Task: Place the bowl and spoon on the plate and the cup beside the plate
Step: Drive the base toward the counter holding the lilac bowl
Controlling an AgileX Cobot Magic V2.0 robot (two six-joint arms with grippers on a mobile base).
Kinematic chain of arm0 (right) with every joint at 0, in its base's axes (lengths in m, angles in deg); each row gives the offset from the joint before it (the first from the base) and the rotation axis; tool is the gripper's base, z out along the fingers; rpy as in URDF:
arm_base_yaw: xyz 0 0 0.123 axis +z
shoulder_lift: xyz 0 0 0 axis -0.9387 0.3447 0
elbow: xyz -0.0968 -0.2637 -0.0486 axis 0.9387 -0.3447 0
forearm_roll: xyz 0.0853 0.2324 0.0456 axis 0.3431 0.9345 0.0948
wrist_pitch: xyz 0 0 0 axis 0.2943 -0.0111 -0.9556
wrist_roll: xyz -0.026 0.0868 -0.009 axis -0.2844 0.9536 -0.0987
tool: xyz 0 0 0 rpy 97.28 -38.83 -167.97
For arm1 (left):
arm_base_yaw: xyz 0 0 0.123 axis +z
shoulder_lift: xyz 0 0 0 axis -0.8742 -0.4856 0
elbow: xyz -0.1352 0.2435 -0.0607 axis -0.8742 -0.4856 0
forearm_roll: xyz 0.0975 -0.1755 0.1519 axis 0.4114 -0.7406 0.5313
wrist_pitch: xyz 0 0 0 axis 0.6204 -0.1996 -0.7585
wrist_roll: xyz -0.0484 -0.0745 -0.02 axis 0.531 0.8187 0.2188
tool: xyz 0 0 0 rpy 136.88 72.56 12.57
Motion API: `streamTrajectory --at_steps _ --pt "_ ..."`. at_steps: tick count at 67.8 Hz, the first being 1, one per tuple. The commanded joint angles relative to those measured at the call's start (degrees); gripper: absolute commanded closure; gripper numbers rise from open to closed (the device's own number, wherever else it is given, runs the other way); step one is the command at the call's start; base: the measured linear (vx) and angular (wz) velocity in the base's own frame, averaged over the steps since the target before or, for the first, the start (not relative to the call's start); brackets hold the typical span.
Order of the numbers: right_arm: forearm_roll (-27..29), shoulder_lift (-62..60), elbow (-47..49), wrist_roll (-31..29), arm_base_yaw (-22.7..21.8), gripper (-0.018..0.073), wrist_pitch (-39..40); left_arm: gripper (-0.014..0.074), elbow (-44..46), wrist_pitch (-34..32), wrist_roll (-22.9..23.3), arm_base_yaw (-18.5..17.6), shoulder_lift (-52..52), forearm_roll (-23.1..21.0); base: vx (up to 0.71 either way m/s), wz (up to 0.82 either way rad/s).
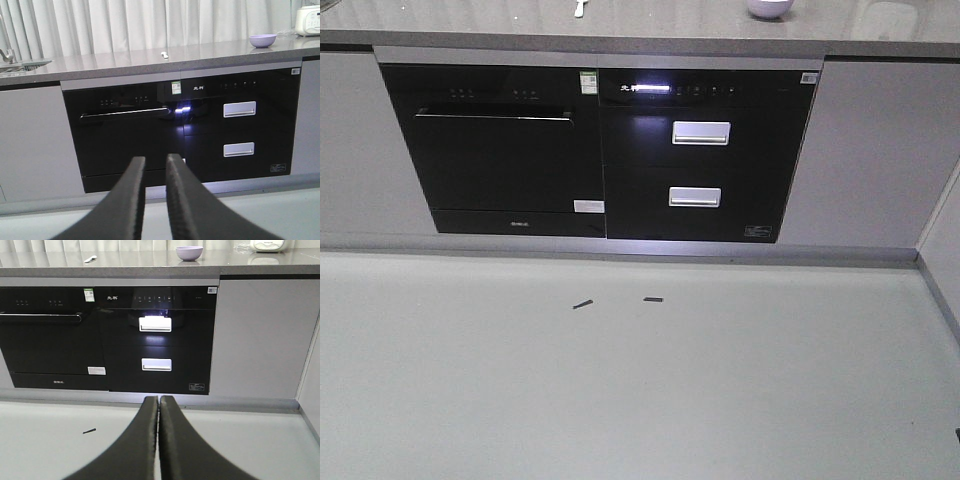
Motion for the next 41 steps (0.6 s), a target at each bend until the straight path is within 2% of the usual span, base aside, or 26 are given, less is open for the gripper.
streamTrajectory --at_steps 1,41 --pt "-0.2 -0.6 -0.2 -0.5 -0.3 0.0562 4.3 0.0485 0.5 -4.0 0.4 -0.1 0.9 -0.1 0.17 -0.05" --pt "-0.2 -0.6 -0.2 -0.5 -0.3 0.0562 4.3 0.0485 0.5 -4.0 0.4 -0.1 0.9 -0.1 0.18 -0.03"
